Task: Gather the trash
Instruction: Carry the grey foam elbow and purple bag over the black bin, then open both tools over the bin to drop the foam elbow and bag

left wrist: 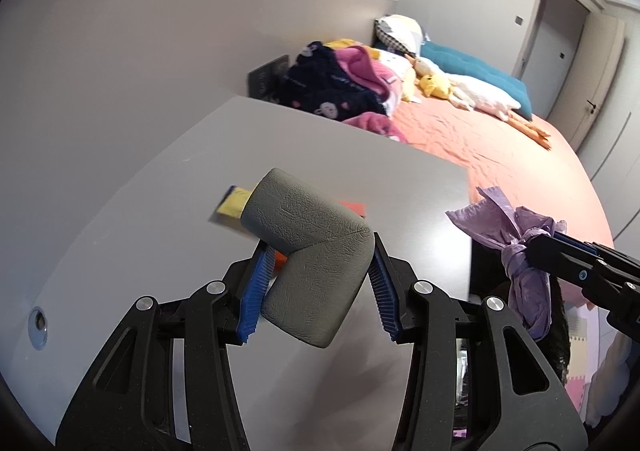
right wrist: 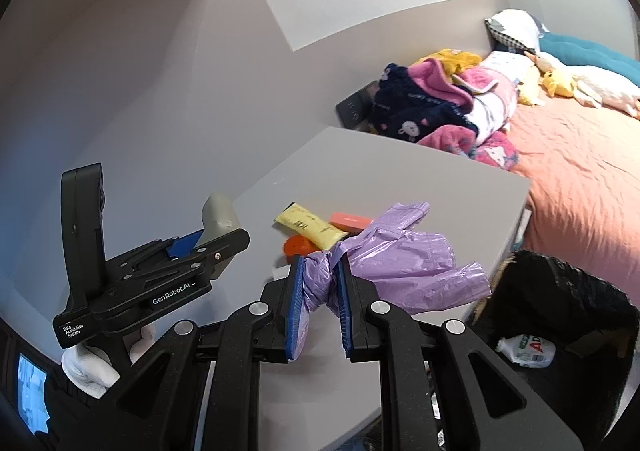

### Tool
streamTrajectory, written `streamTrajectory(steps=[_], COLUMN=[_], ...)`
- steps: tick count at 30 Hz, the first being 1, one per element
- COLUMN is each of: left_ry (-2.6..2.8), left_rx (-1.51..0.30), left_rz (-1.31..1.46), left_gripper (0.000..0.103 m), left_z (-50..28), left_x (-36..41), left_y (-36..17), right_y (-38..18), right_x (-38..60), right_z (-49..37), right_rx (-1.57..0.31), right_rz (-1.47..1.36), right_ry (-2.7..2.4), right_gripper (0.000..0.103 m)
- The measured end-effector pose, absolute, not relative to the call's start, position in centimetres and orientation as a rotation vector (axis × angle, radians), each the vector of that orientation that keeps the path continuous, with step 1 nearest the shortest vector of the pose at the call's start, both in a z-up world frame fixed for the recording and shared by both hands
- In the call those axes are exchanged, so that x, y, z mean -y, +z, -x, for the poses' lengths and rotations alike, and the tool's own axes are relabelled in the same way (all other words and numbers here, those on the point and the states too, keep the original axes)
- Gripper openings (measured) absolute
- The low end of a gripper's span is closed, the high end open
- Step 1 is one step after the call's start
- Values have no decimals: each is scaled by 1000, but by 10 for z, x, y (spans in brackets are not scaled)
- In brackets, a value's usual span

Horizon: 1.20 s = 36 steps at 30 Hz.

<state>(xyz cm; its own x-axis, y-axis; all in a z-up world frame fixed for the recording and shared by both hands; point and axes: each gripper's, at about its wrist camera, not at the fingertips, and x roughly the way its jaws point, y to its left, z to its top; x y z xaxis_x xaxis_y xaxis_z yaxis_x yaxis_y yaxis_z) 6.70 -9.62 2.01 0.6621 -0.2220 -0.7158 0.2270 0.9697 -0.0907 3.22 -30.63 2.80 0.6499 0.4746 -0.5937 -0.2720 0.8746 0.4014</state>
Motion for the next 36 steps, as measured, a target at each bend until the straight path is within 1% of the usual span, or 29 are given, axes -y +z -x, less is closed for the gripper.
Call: streamTrajectory(steps=[20,36], left_ry=[-454,-603], left_rx=[-791,-787], left_rz=[-80,-135], left_gripper=[46,46], left_z=[-64,-51], left_x=[198,269], left_y=[30,36], right_y=[32,33], right_x=[403,460], right_z=[-4,21], right_rx=[-708,-674], right_rz=[-356,-405], right_ry=[249,136], right_gripper=[18,18])
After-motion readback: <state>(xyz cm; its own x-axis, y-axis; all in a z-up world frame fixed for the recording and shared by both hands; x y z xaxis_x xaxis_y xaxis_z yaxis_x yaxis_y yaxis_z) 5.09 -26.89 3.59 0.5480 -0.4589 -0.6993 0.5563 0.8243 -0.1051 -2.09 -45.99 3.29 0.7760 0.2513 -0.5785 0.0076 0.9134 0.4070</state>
